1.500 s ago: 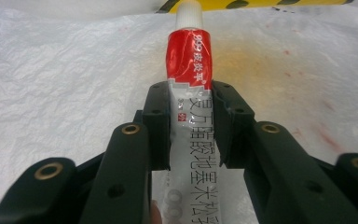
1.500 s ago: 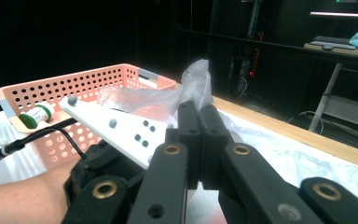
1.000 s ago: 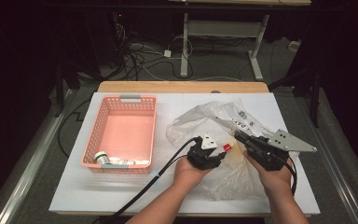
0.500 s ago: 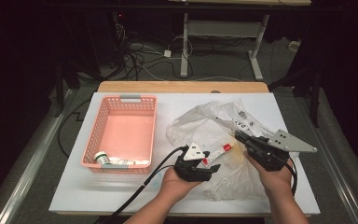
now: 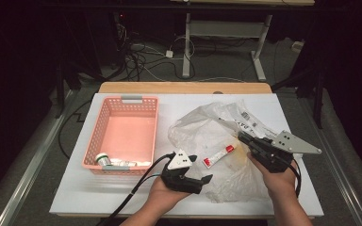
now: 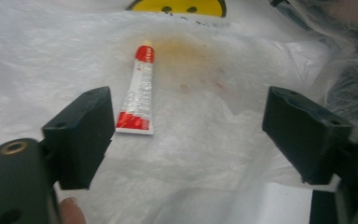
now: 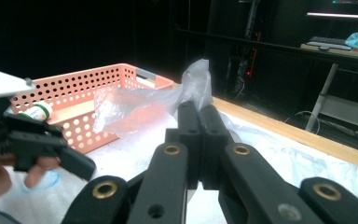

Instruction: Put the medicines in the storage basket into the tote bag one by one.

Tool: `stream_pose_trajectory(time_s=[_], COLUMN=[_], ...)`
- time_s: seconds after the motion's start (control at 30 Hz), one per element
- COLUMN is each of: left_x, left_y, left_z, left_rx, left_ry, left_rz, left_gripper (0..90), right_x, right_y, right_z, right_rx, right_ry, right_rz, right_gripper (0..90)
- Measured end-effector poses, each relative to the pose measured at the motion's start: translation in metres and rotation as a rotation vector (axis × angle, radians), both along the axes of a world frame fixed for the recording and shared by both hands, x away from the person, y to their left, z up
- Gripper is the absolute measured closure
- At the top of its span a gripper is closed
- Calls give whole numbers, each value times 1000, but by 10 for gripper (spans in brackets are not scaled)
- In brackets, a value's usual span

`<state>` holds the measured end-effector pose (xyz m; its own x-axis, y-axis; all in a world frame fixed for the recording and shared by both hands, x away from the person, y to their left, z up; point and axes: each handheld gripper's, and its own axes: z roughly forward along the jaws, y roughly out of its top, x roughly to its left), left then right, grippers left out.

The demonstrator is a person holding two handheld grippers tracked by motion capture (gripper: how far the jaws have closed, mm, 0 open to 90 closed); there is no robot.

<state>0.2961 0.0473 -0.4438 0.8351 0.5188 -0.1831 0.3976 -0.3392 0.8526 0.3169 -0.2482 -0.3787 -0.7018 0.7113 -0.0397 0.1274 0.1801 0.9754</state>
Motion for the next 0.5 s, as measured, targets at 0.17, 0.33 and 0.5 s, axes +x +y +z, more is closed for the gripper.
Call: stream_pose_trajectory(time_s=[0.17, 0.33, 0.5], left_x=[-5, -8, -10], left_y=[15, 32, 51], left_z=[9, 14, 17], left_rx=[12, 23, 29], left_ry=[-5, -8, -23], left_rz=[22, 49, 90], left_gripper=[66, 0, 0], right_x=[0, 0, 0], right_y=[0, 0, 0], right_z=[0, 0, 0], right_rx=[-2, 0, -4], right_ry=[0, 1, 0], right_rz=[-3, -4, -6], right_gripper=[900, 900, 900])
